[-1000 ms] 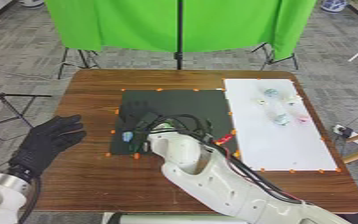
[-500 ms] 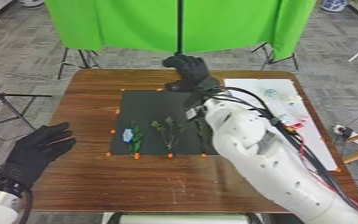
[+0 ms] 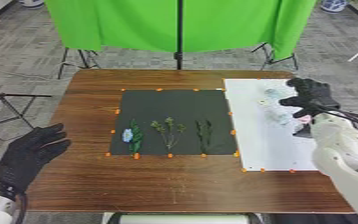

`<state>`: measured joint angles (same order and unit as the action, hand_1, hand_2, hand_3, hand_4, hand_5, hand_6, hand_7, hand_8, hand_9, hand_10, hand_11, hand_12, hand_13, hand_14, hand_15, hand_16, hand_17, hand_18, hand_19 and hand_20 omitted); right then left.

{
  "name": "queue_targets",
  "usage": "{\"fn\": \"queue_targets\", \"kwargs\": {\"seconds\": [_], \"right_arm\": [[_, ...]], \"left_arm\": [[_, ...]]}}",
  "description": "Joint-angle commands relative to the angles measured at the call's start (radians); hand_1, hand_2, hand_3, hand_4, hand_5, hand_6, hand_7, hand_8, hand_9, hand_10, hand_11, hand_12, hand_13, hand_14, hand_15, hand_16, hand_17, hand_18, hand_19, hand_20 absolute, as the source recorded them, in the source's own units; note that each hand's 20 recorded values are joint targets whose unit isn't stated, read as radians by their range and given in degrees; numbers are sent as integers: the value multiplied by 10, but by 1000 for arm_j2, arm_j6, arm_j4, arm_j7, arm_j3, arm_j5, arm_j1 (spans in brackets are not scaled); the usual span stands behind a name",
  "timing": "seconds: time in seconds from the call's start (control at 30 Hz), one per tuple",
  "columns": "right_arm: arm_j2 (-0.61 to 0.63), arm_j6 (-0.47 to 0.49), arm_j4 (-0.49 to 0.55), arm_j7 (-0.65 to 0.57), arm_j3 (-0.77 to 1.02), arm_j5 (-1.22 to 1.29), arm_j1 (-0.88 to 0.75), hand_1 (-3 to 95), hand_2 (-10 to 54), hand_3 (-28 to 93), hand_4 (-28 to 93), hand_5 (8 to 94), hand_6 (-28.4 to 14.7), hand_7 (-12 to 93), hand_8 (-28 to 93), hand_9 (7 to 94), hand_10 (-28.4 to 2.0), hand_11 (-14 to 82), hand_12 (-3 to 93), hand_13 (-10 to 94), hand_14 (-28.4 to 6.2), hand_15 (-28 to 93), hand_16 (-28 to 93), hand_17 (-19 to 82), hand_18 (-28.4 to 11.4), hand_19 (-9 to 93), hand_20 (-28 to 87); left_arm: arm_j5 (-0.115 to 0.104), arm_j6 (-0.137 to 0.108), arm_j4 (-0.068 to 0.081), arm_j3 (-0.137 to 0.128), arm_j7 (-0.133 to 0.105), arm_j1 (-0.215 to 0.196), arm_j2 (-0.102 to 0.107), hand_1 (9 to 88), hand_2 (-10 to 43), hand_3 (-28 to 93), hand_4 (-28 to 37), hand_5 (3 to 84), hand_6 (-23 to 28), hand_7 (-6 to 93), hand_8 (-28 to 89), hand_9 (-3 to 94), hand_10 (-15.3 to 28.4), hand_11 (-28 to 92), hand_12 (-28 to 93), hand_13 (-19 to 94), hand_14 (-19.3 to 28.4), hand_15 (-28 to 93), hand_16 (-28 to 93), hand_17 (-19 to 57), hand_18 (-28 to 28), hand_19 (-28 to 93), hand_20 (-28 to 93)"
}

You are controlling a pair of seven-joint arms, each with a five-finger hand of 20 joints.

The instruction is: Arrange flowers

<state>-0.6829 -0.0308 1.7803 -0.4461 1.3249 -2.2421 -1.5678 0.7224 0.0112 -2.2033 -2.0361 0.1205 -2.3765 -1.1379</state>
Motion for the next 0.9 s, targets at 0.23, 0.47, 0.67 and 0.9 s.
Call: {"fn": "queue_targets", "kwargs": {"seconds": [0.23,0.47,0.67,0.9], "right_arm": [[-4,74,-24,-8,-27,-65,-67,252,-95,879,-283,374,-46,287,-189,406,-101,381,208,426,-72,522,156,169,-175,632,261],[-9,74,-93,-2,-81,-48,-22,289,-95,872,-282,414,-17,286,-198,426,-105,400,209,513,-72,555,153,209,-163,692,296],[-12,-82,-111,112,-130,-66,-1,501,-23,773,-282,642,4,457,-147,780,-65,272,411,753,-38,501,272,339,-159,790,344],[-47,-140,-30,198,-221,-29,128,518,-63,805,-283,725,3,413,-129,850,-56,304,411,818,-34,522,261,377,-163,825,364]], "left_arm": [[0,-13,3,10,16,-5,2,266,61,727,-283,412,69,247,-118,344,156,341,143,271,184,510,-75,-64,238,627,-36],[-3,-14,0,8,13,-13,8,265,61,728,-283,412,69,247,-118,346,157,343,143,271,184,510,-74,-64,238,627,-35],[-1,-9,0,4,17,-11,5,266,62,726,-283,413,70,246,-117,345,156,342,143,271,185,511,-74,-64,238,627,-35],[1,-6,2,7,21,-7,7,266,63,725,-283,413,70,246,-117,345,156,341,143,272,184,511,-75,-63,238,627,-36]]}}
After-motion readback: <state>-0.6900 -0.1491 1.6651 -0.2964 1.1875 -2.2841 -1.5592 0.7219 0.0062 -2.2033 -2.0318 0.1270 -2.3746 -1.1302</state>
